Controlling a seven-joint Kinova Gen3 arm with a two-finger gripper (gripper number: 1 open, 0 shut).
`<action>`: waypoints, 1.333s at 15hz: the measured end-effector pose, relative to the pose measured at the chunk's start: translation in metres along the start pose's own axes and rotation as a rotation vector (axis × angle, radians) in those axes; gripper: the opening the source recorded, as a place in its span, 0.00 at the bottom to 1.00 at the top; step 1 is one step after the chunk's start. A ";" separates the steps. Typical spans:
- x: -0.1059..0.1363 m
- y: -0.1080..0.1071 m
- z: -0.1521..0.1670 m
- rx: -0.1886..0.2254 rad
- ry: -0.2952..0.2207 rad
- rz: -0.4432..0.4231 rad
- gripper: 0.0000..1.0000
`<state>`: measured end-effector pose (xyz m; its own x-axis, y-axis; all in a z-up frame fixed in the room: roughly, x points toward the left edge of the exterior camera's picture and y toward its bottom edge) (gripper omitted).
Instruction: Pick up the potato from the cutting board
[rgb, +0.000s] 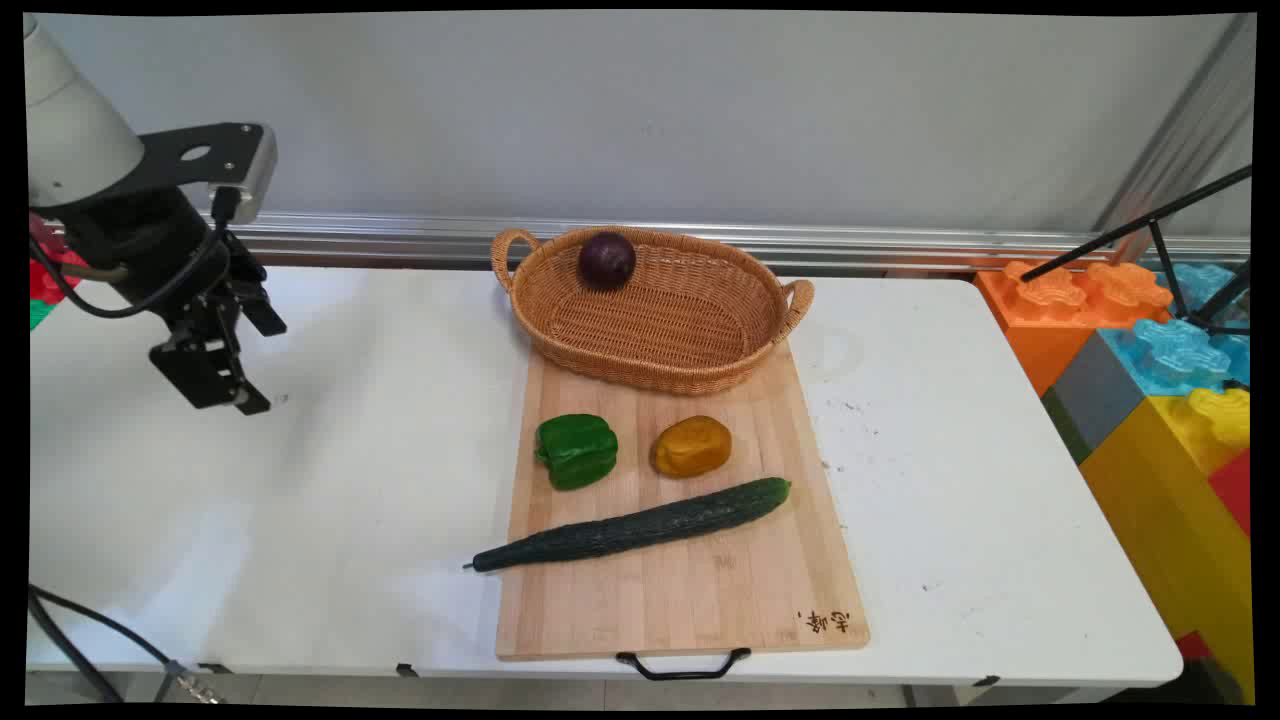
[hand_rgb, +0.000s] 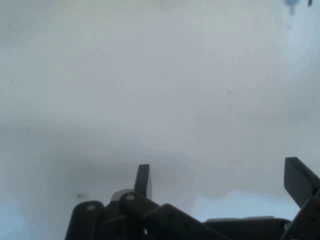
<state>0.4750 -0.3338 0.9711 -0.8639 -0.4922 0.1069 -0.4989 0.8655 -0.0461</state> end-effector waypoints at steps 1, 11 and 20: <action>0.002 0.000 0.003 -0.010 0.027 -0.014 1.00; 0.132 0.014 0.063 -0.063 0.246 -0.070 1.00; 0.246 0.032 0.128 -0.051 0.286 -0.207 1.00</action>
<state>0.2375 -0.4395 0.8689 -0.6868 -0.6180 0.3825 -0.6509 0.7572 0.0546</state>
